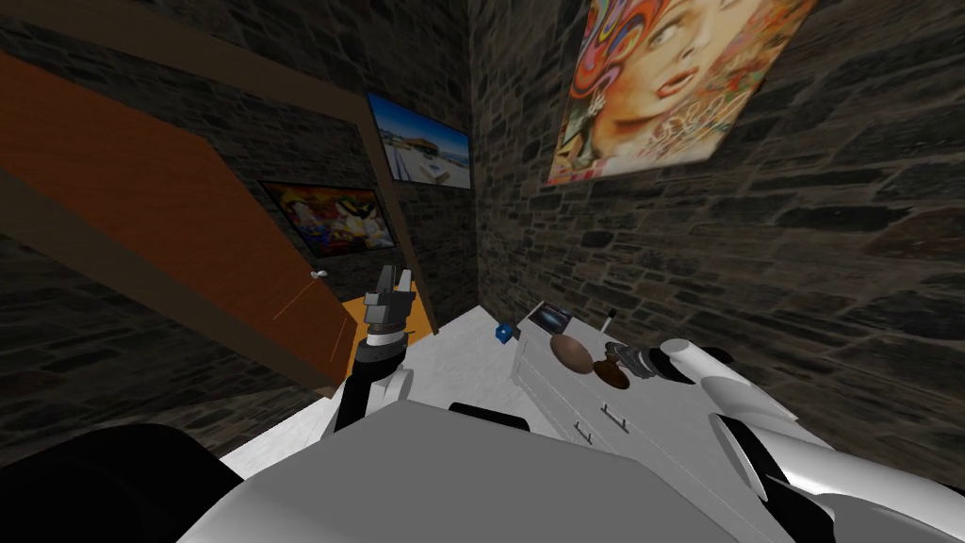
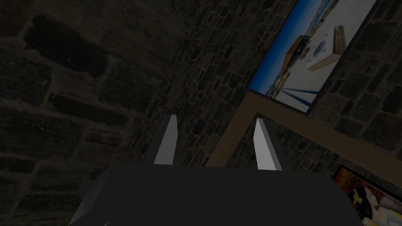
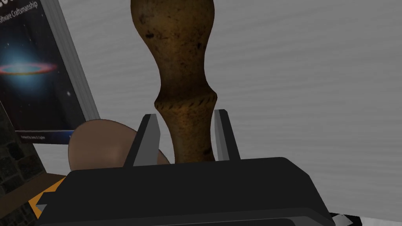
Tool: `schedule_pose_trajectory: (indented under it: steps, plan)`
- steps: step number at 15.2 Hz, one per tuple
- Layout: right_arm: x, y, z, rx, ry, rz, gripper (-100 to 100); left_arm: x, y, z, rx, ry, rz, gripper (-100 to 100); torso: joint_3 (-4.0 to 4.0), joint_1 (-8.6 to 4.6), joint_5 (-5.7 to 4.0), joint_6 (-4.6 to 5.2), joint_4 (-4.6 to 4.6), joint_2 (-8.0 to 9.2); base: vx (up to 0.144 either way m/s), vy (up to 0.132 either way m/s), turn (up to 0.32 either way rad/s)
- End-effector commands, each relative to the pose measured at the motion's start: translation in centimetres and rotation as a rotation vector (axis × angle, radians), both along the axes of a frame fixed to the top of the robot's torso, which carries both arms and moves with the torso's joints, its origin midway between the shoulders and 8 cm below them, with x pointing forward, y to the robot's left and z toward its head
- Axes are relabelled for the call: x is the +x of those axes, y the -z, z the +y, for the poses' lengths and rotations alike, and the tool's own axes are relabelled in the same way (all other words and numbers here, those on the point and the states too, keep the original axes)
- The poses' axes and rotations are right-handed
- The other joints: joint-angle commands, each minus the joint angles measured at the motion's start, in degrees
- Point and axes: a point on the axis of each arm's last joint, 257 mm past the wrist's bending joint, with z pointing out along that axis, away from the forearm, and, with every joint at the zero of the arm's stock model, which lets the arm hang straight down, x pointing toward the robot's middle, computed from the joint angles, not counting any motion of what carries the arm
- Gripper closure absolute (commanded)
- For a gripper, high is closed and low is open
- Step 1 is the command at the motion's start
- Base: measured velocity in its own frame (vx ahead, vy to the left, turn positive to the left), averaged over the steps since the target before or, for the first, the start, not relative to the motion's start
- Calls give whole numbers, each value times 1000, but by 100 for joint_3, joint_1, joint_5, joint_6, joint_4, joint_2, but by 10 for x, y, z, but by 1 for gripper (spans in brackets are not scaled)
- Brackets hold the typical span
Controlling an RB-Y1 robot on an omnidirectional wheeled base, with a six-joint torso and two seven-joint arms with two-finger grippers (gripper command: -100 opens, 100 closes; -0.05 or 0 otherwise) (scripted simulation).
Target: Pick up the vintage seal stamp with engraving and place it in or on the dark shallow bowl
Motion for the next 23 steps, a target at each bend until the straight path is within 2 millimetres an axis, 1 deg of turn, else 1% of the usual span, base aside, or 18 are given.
schedule_pose_trajectory:
  steps: [1, 5, 6, 7, 9, 11, 12, 17, 18, 23]
  plan:
    - [3, -14, -6, 5, 9, 2, 100, 0, 0, 0, 0, 0, 0, 0, 0, 0, 0, 0, 0, 0, -45, 265, 38]
    - [6, -29, -11, 9, 18, 5, 100, 0, 0, 0, 0, 0, 0, 0, 2, -21, 0, 3, 2, 2, -52, 214, 27]
    - [5, -24, -10, 5, 12, 3, 100, 0, 0, 0, 0, 0, 0, 0, 1, -26, -2, 3, 2, 1, -24, 116, 2]
    - [5, -25, -9, 8, 14, 4, -100, 0, 0, 0, 0, 0, 0, 0, -1, -48, -5, 6, 1, -3, -9, 46, -3]
    - [5, -25, -9, 10, 14, 4, -100, 0, 0, 0, 0, 0, 0, 0, -6, -93, -15, 8, -1, -12, -4, 18, -1]
    - [5, -25, -9, 10, 14, 4, -100, 0, 0, 0, 1, 0, 0, 0, -9, -112, -20, 9, -3, -16, -1, 4, 0]
    - [6, -40, -15, 12, 20, 5, -100, 0, 0, 0, 1, 0, 0, 0, -9, -116, -22, 9, -3, -17, -14, 11, 47]
    - [8, -69, -26, 15, 34, 9, -100, 0, 0, 0, 1, 0, 0, 0, -1, -114, -20, 9, 1, -4, -34, 13, 46]
    - [8, -63, -24, 12, 31, 6, -100, 0, 0, 0, 1, 0, 0, 0, -1, -115, -20, 8, 1, -4, -18, 5, 13]
    - [8, -64, -24, 14, 32, 8, -100, 0, 0, 0, 1, 0, 0, 0, -9, -122, -23, 9, -3, -17, -1, 0, 0]
